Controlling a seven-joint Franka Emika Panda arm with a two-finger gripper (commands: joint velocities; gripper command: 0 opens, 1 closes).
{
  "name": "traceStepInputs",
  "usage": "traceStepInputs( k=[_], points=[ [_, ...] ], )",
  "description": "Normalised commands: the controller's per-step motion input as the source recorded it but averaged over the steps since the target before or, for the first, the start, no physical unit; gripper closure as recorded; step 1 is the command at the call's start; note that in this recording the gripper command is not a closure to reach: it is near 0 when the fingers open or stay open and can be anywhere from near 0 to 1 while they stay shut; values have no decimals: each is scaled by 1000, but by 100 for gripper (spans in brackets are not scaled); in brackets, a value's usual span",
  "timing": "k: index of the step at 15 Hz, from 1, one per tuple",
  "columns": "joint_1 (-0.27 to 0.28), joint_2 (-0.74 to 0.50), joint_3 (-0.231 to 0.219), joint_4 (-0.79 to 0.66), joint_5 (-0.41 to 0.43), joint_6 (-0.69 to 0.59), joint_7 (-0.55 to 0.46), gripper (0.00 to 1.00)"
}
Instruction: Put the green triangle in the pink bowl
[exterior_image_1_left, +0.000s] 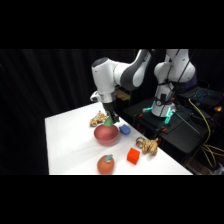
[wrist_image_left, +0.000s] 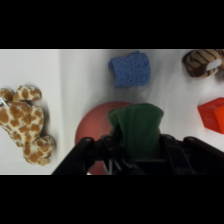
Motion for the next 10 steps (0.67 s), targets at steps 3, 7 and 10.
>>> traceStepInputs(
  k=[3,7,10],
  points=[
    [5,-404,-46,-324,42,73,-20,0],
    [-16,-365,-50,-286,46,44,-59,0],
    [-27,-360,-44,-269,36,30,-67,0]
  ],
)
